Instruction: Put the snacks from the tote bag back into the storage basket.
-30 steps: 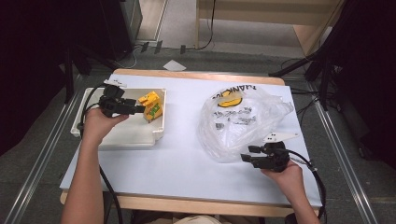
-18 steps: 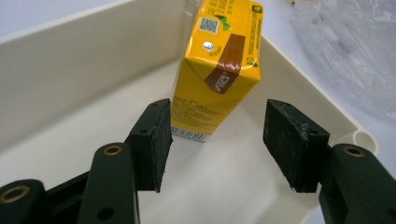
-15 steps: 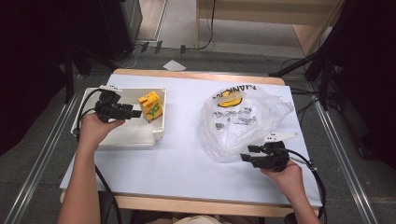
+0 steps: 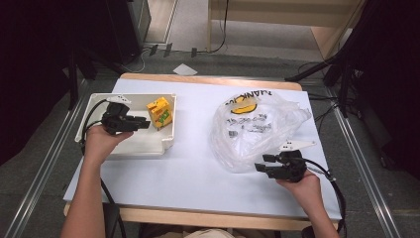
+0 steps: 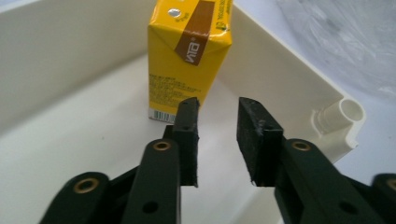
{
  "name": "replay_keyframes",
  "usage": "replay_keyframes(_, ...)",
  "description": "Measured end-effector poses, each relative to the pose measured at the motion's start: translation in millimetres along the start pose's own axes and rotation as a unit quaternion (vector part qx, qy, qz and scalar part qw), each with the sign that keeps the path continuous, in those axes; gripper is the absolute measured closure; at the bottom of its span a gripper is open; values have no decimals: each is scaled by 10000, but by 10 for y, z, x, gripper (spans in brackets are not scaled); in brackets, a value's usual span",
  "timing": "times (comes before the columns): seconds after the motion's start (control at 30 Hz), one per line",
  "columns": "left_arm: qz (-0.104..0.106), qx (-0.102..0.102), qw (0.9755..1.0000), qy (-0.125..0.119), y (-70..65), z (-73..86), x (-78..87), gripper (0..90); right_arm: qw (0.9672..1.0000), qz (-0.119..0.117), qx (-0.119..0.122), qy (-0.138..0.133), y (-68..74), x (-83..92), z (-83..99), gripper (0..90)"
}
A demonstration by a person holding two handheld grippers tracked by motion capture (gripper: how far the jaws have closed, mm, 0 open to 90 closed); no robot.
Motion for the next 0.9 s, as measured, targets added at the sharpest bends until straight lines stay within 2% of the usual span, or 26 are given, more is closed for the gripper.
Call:
replay_keyframes(0.03,77,21,10000,-7,-8,2,-11,760,10000,-2,5,-6,1,2,-1,474)
replay_keyframes(0.1,41,45,10000,26,-13,10,-50,800,10000,-2,3,-21,-1,7,-3,474)
replay_keyframes(0.2,47,-40,9999,92,-36,21,-99,871,10000,5,3,-16,-2,8,-3,475)
replay_keyframes(0.3,88,-90,9999,64,-66,25,-164,896,10000,-2,8,4,2,1,-1,475)
replay_keyframes(0.37,44,-97,9999,66,-67,32,-197,900,10000,-8,-5,13,5,0,0,475)
replay_keyframes(0.43,90,-52,9999,65,-58,46,-245,900,10000,-7,2,11,6,1,-1,475)
replay_keyframes(0.53,11,-98,9999,98,-54,59,-311,900,10000,-9,11,19,8,-3,1,475)
replay_keyframes(0.9,28,-58,9998,173,1,62,-489,900,10000,-2,29,64,22,-8,14,475)
Point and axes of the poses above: each handheld gripper's, and its own axes: x roughly backward along the jaws, z roughly out of its underside, y roughly to its left, the point moved 4 cm from there along -x, roughly forward along the jaws, and after that the axes turned 11 degrees about x, right-handed, at the moved point
